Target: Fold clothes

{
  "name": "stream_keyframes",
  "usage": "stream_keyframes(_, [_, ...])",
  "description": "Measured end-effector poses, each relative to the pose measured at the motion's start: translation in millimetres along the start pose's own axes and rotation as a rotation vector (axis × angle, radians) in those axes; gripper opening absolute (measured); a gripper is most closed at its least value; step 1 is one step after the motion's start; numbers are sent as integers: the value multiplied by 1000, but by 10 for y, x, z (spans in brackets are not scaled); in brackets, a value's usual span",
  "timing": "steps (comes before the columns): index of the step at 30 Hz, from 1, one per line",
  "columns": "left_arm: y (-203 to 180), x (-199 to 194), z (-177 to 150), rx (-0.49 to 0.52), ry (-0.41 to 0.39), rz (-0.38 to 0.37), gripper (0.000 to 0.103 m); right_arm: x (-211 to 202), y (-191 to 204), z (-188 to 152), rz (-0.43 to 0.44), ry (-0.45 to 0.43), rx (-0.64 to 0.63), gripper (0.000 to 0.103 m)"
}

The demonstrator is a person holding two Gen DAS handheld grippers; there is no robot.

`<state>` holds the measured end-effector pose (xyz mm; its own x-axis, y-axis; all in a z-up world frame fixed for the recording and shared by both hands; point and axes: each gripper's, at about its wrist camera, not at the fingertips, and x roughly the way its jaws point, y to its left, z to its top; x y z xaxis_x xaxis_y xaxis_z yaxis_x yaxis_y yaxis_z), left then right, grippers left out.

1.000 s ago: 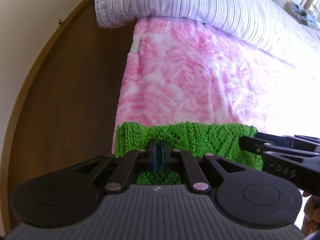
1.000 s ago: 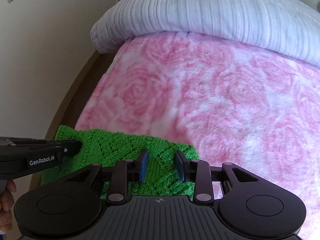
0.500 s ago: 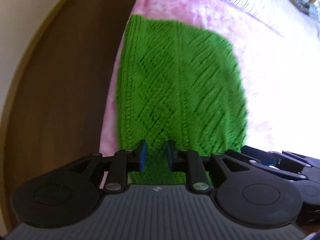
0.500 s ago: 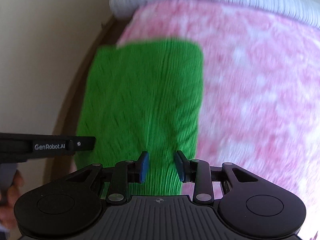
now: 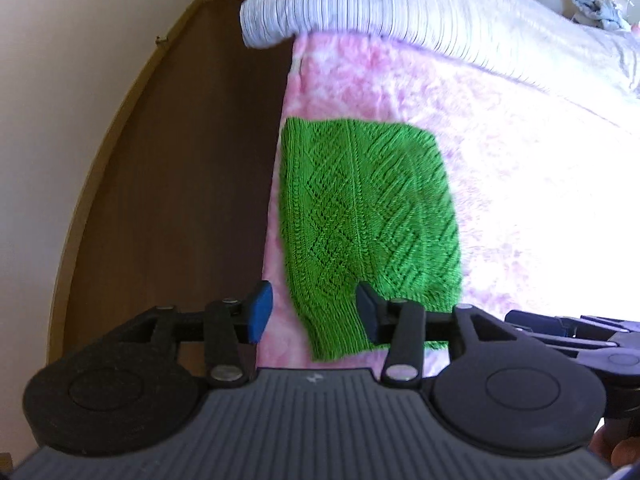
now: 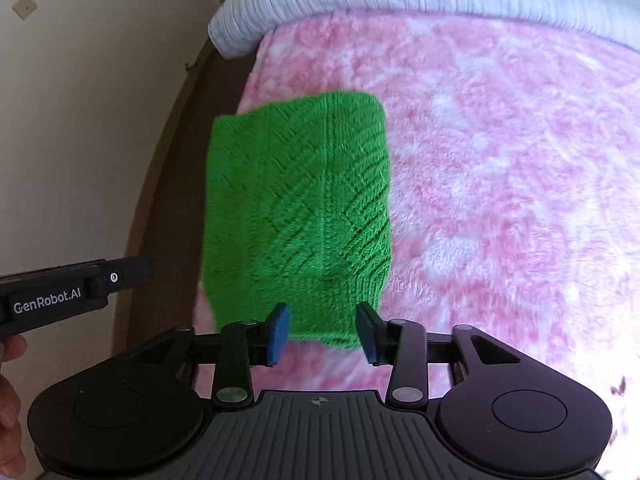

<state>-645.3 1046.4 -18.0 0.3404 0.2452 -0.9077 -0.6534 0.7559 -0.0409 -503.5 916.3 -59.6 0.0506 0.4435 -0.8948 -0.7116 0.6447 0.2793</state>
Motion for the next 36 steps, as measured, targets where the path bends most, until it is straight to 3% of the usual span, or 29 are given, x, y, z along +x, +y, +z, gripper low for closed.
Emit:
stream_keyframes(6, [28, -451, -64, 59, -57, 15, 44, -541, 257, -160, -46, -127, 5, 48])
stream_keyframes(11, [34, -745, -122, 112, -96, 29, 45, -960, 458, -349, -137, -240, 32, 49])
stream_keyframes(17, [-58, -966, -278, 133, -124, 58, 45, -1377, 703, -560, -176, -293, -31, 49])
stream_keyframes(24, [-184, -1220, -513, 141, -176, 81, 45, -1587, 526, -769, -144, -236, 52, 49])
stream_keyframes(36, [-712, -1392, -1005, -66, -120, 125, 45, -1633, 107, -963, -128, -71, -131, 49])
